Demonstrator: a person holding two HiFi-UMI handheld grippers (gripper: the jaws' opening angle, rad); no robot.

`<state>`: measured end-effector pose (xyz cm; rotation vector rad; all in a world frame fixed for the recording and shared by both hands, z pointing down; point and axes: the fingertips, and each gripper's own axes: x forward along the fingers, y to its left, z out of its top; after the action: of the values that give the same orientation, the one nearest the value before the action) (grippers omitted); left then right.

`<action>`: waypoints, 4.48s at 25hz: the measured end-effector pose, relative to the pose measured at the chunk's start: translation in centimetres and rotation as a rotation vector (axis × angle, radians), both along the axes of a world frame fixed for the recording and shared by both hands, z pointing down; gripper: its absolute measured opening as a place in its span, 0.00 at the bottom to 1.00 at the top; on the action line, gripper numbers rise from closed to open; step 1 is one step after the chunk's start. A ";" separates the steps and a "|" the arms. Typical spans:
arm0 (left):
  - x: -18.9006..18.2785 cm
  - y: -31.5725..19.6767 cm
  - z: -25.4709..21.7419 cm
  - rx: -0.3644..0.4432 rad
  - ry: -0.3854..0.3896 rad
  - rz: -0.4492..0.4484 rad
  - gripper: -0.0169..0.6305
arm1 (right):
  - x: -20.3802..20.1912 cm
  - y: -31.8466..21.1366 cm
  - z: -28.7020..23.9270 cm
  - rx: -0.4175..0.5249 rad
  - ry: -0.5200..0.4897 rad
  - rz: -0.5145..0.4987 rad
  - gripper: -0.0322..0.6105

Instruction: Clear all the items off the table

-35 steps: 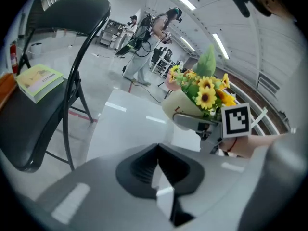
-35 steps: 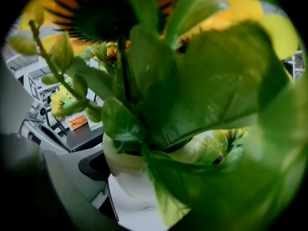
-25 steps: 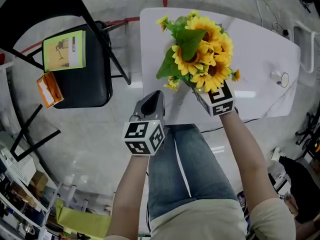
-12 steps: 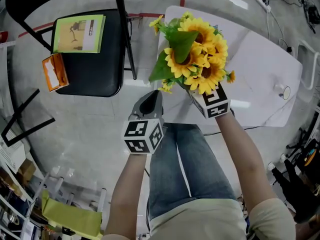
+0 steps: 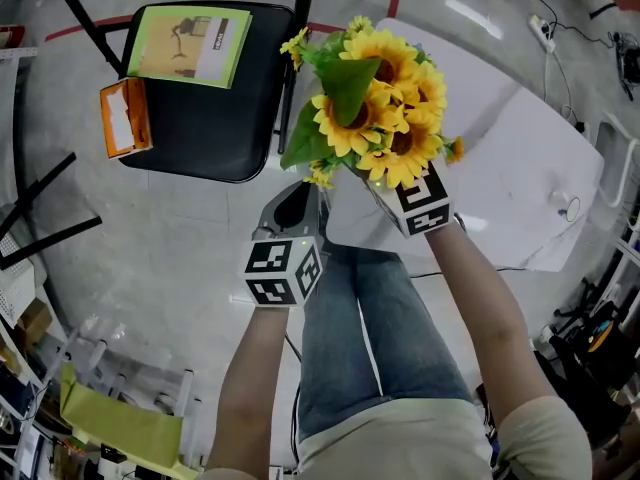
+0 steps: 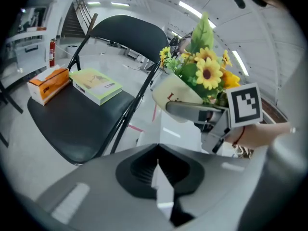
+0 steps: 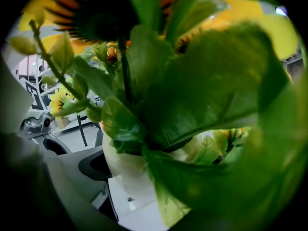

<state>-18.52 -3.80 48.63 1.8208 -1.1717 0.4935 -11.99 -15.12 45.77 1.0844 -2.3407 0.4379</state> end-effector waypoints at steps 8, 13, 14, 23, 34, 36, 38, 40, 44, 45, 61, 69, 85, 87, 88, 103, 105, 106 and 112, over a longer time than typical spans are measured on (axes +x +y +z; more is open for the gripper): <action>-5.5 -0.6 1.3 -0.009 -0.005 -0.097 0.04 | -6.4 -2.0 1.2 0.002 -0.009 -0.078 0.87; -7.8 -1.1 1.4 -0.006 -0.006 -0.135 0.04 | -9.4 -3.3 1.5 0.004 0.010 -0.117 0.87; -7.9 -1.1 1.2 -0.004 -0.007 -0.140 0.04 | -9.5 -3.3 1.4 0.005 0.013 -0.125 0.87; -12.6 -2.6 2.5 -0.005 -0.014 -0.220 0.04 | -15.2 -6.4 3.1 0.008 0.031 -0.196 0.87; -18.3 -4.4 4.8 -0.009 -0.022 -0.282 0.04 | -23.0 -11.6 6.5 0.032 0.072 -0.249 0.87; -17.7 -3.6 4.5 -0.005 -0.025 -0.280 0.04 | -22.7 -11.6 6.4 0.038 0.080 -0.244 0.87; -17.3 -2.9 4.3 0.001 -0.030 -0.282 0.04 | -22.7 -11.6 6.3 0.044 0.085 -0.246 0.87; -17.0 -2.5 4.1 0.008 -0.035 -0.286 0.04 | -22.6 -11.7 6.5 0.048 0.091 -0.247 0.87; -16.4 -1.6 3.5 0.015 -0.039 -0.287 0.04 | -22.4 -11.7 6.4 0.050 0.103 -0.247 0.87; -16.2 -1.2 3.2 0.015 -0.038 -0.286 0.04 | -22.2 -11.6 6.4 0.050 0.110 -0.245 0.87; -19.6 -1.8 6.0 -0.010 -0.035 -0.311 0.04 | -27.7 -16.3 10.5 0.035 0.116 -0.242 0.87; -20.2 -1.8 6.0 0.000 -0.035 -0.331 0.04 | -27.9 -16.3 10.5 0.046 0.096 -0.242 0.86; -19.2 -2.0 5.0 0.018 -0.034 -0.334 0.04 | -25.3 -13.9 9.3 -0.005 0.055 -0.170 0.88; -18.9 -2.0 4.7 0.023 -0.035 -0.332 0.04 | -24.7 -13.3 9.1 -0.013 0.052 -0.161 0.87; -18.7 -2.1 4.5 0.026 -0.035 -0.330 0.04 | -24.4 -12.9 8.9 -0.015 0.052 -0.159 0.86; -16.8 -3.0 2.6 0.059 -0.041 -0.309 0.04 | -19.9 -8.3 6.4 -0.069 0.016 -0.090 0.33; -16.6 -3.1 2.3 0.062 -0.043 -0.308 0.04 | -19.2 -7.6 6.1 -0.080 0.003 -0.081 0.24; -16.5 -3.2 2.2 0.063 -0.044 -0.306 0.04 | -18.8 -7.2 5.8 -0.088 -0.005 -0.074 0.20; -15.5 -3.2 1.4 0.070 -0.052 -0.278 0.04 | -16.7 -4.7 4.0 -0.117 -0.055 -0.010 0.05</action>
<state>-34.05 -7.02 50.06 1.6762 -1.4670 0.3444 -28.65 -19.86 49.81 1.0175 -2.3345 0.6003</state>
